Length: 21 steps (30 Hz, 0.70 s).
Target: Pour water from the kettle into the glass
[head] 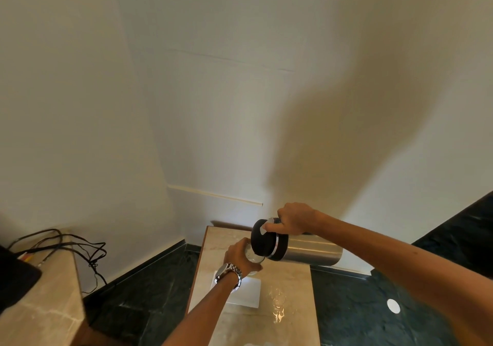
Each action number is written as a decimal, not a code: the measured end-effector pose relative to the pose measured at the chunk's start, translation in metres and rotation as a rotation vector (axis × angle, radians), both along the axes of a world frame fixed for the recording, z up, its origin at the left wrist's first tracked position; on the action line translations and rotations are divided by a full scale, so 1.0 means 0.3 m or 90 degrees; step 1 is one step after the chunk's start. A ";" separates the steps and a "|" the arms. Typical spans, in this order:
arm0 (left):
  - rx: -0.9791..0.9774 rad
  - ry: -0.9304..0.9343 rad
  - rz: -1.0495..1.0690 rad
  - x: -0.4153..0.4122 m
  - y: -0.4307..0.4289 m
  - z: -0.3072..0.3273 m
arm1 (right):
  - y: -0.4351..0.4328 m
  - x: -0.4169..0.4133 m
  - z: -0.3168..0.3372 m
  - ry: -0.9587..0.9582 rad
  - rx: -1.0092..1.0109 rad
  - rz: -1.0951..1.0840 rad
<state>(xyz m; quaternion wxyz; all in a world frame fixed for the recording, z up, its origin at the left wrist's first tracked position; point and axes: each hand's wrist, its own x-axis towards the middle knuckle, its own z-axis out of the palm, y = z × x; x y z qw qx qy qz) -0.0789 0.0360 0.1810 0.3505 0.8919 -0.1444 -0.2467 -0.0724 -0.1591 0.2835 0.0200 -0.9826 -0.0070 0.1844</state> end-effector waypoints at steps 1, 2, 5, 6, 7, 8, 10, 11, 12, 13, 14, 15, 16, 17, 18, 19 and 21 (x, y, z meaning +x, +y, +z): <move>0.004 0.000 0.002 -0.001 0.000 0.000 | 0.006 0.003 -0.003 0.001 -0.006 0.006; 0.008 0.001 0.003 -0.001 -0.001 0.002 | 0.011 0.006 -0.007 0.002 -0.011 0.011; 0.017 0.005 0.006 0.001 -0.002 0.007 | 0.024 0.018 -0.009 0.002 -0.014 0.015; 0.020 0.004 0.006 0.002 -0.001 0.010 | 0.027 0.022 -0.007 0.000 -0.013 0.016; 0.022 0.003 0.006 0.002 0.000 0.013 | 0.030 0.026 -0.005 -0.001 -0.014 0.017; 0.024 0.001 0.006 0.003 0.001 0.014 | 0.033 0.029 -0.003 -0.002 -0.017 0.020; 0.029 -0.001 0.006 0.002 0.002 0.016 | 0.039 0.032 0.003 -0.003 -0.027 0.028; 0.031 -0.001 0.007 0.002 0.004 0.017 | 0.041 0.033 0.006 -0.004 -0.034 0.034; 0.033 -0.001 0.007 0.000 0.003 0.018 | 0.043 0.034 0.009 -0.005 -0.040 0.040; 0.036 0.000 0.006 -0.001 0.003 0.019 | 0.045 0.035 0.011 -0.005 -0.044 0.043; 0.041 0.002 0.005 -0.002 0.001 0.022 | 0.047 0.037 0.014 -0.003 -0.046 0.041; 0.045 0.003 0.004 -0.002 -0.001 0.024 | 0.048 0.039 0.017 -0.001 -0.046 0.038; 0.049 0.004 0.005 -0.003 -0.004 0.026 | 0.048 0.040 0.020 0.001 -0.045 0.035; 0.053 0.004 0.007 -0.004 -0.007 0.028 | 0.049 0.041 0.022 0.003 -0.045 0.032; 0.058 0.002 0.008 -0.005 -0.010 0.032 | 0.050 0.042 0.026 0.003 -0.045 0.031; 0.062 0.001 0.008 -0.004 -0.011 0.035 | 0.052 0.043 0.030 0.003 -0.045 0.031; 0.063 0.003 0.009 -0.004 -0.017 0.040 | 0.056 0.045 0.040 0.002 -0.047 0.033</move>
